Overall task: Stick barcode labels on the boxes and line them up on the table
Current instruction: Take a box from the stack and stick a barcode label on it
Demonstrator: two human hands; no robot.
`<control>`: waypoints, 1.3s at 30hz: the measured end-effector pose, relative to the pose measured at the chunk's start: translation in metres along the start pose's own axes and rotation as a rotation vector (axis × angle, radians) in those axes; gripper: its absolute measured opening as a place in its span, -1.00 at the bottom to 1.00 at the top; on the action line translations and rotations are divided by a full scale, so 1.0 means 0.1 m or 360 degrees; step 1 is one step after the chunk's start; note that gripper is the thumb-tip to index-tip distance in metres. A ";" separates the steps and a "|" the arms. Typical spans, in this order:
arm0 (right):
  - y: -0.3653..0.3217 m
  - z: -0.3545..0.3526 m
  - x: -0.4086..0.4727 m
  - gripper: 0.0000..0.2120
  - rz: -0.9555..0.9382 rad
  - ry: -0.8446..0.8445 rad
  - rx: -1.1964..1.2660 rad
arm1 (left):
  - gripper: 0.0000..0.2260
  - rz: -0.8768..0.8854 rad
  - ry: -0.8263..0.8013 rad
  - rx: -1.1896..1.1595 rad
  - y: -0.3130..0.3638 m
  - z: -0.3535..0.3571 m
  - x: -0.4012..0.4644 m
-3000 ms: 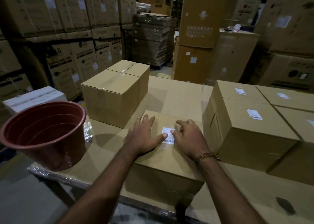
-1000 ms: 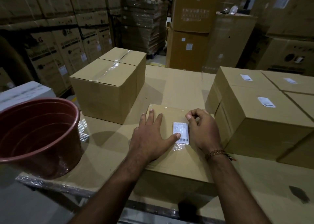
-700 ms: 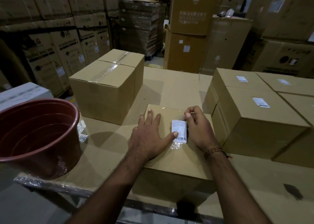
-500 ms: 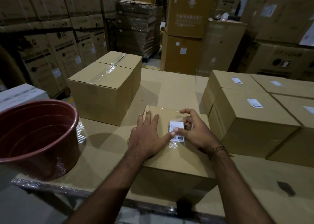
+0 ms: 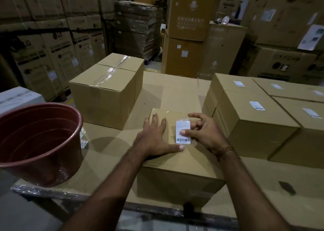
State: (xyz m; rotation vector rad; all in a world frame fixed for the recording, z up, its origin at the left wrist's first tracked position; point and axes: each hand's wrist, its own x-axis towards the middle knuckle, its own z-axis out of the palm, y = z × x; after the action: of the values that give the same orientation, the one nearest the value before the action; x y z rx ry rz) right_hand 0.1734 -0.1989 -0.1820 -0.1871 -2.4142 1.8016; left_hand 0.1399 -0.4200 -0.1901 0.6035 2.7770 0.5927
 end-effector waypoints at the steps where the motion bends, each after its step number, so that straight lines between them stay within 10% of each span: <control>1: -0.03 0.01 -0.02 -0.39 0.0013 0.0033 -0.0053 | 0.19 -0.0001 0.0008 -0.0001 0.00 0.01 0.00; 13: 0.12 -0.07 -0.29 -0.85 -0.0028 -0.0110 -0.0480 | 0.25 -0.0033 0.0047 0.0012 -0.03 0.07 0.06; 23: 0.23 -0.04 -0.27 -0.38 -0.0037 0.0028 -0.0700 | 0.25 -0.0030 0.0029 0.0019 -0.05 0.08 0.09; 28: 0.21 -0.05 -0.30 -0.79 -0.0061 -0.0026 -0.0603 | 0.26 -0.0020 0.0037 0.0000 -0.06 0.08 0.07; 39: 0.24 -0.02 -0.32 -0.88 -0.0079 -0.0032 -0.0331 | 0.24 -0.0016 0.0040 -0.0004 -0.04 0.06 0.03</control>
State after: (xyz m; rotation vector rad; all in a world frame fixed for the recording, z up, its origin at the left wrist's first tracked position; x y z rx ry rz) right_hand 0.2060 -0.1957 -0.2053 -0.1271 -2.5940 1.5378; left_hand 0.1377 -0.4199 -0.1974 0.5849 2.8005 0.6056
